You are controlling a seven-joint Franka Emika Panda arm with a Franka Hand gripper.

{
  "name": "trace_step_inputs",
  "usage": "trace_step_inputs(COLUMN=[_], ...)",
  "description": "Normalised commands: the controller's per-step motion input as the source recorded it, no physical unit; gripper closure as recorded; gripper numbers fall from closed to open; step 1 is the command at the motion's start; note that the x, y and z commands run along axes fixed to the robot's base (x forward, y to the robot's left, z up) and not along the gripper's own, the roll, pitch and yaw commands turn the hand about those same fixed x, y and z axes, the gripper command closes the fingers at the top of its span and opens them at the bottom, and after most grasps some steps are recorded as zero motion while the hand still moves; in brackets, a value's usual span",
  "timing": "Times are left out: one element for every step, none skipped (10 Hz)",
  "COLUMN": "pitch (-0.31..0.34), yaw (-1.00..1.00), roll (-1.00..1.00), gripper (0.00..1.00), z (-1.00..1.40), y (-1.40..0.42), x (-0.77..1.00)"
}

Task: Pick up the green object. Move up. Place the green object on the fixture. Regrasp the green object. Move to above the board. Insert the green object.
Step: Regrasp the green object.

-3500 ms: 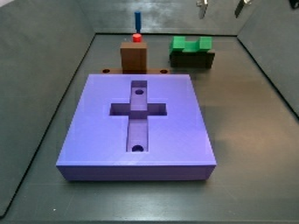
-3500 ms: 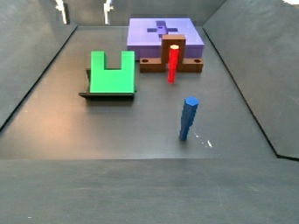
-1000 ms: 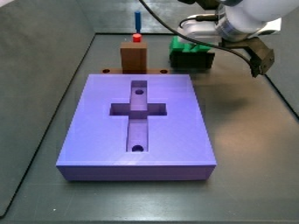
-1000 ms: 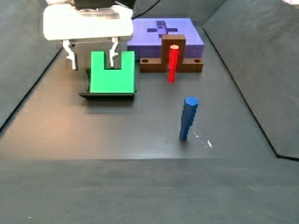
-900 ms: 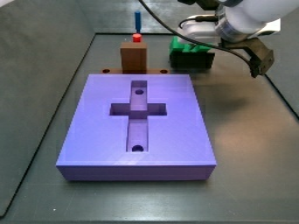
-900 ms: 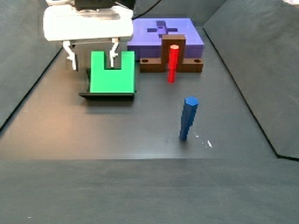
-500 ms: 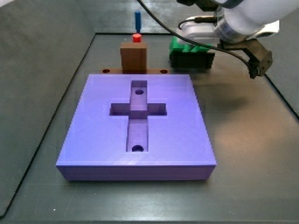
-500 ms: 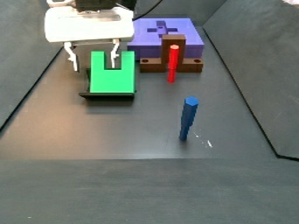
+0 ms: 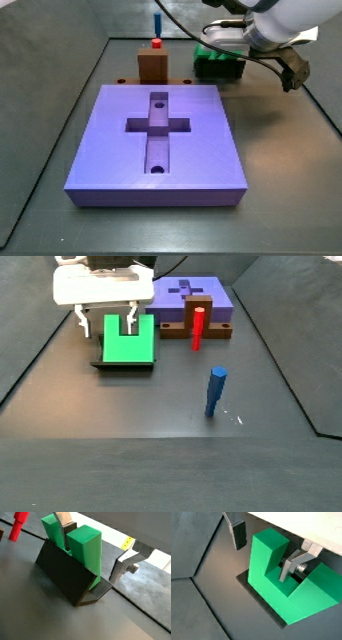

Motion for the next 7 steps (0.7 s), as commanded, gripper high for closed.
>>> trace_step_inputs(pitch=[0.003, 0.000, 0.000, 0.000, 0.000, 0.000, 0.000], yaw=[-0.02, 0.00, 0.00, 0.00, 0.00, 0.00, 0.00], roll=[0.14, 0.07, 0.01, 0.04, 0.00, 0.00, 0.00], gripper=[0.00, 0.00, 0.00, 0.00, 0.00, 1.00, 1.00], z=[0.00, 0.00, 0.00, 0.00, 0.00, 0.00, 0.00], y=[0.00, 0.00, 0.00, 0.00, 0.00, 0.00, 0.00], x=[0.00, 0.00, 0.00, 0.00, 0.00, 0.00, 0.00])
